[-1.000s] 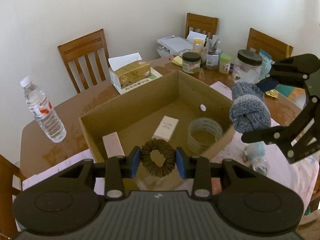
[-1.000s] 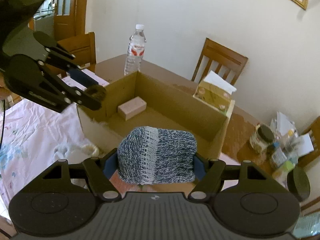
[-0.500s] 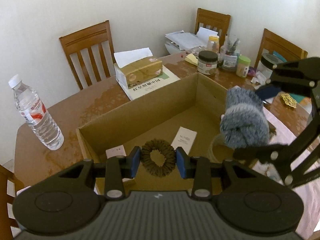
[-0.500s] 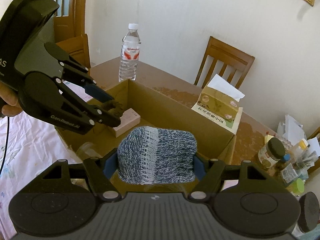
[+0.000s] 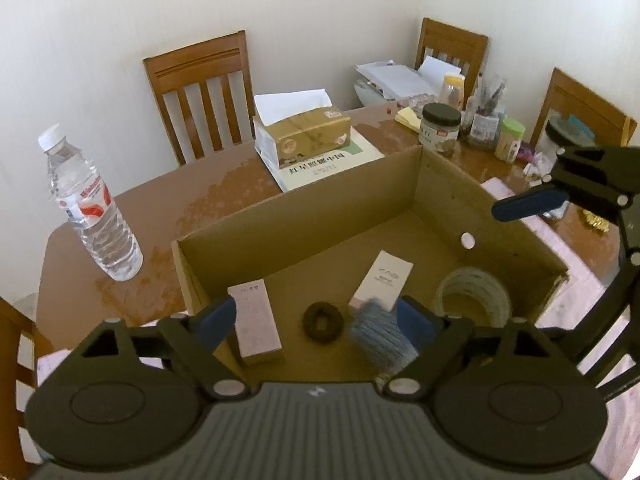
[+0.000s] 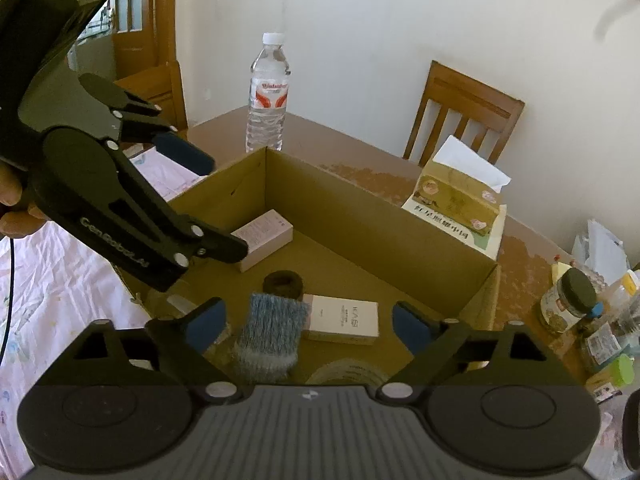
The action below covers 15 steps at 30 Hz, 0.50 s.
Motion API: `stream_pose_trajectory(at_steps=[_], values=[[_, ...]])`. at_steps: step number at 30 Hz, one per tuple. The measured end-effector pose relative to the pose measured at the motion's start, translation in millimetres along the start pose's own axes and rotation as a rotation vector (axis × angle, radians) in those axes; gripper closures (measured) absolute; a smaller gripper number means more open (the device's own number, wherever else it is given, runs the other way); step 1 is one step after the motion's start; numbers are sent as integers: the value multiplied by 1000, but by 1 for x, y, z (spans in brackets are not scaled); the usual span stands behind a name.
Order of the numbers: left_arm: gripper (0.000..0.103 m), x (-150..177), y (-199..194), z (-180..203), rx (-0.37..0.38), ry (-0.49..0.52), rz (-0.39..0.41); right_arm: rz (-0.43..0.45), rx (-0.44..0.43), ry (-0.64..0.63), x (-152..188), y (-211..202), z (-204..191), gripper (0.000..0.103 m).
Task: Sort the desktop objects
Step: 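Carry the hair tie and grey sock into the cardboard box and release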
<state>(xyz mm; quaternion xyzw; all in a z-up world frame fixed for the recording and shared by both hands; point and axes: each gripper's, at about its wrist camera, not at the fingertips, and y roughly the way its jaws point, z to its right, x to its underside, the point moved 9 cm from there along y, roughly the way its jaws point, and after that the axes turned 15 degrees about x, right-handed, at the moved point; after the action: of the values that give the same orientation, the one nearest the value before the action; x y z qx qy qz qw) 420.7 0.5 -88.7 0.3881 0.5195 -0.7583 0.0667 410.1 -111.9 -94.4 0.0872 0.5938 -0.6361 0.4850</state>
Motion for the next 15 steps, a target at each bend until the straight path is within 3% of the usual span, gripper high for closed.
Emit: stream_pose_trajectory(at_steps=[15], values=[[10,24,-55,46,-8,28,57,11,51,59,27,-60,7,3]])
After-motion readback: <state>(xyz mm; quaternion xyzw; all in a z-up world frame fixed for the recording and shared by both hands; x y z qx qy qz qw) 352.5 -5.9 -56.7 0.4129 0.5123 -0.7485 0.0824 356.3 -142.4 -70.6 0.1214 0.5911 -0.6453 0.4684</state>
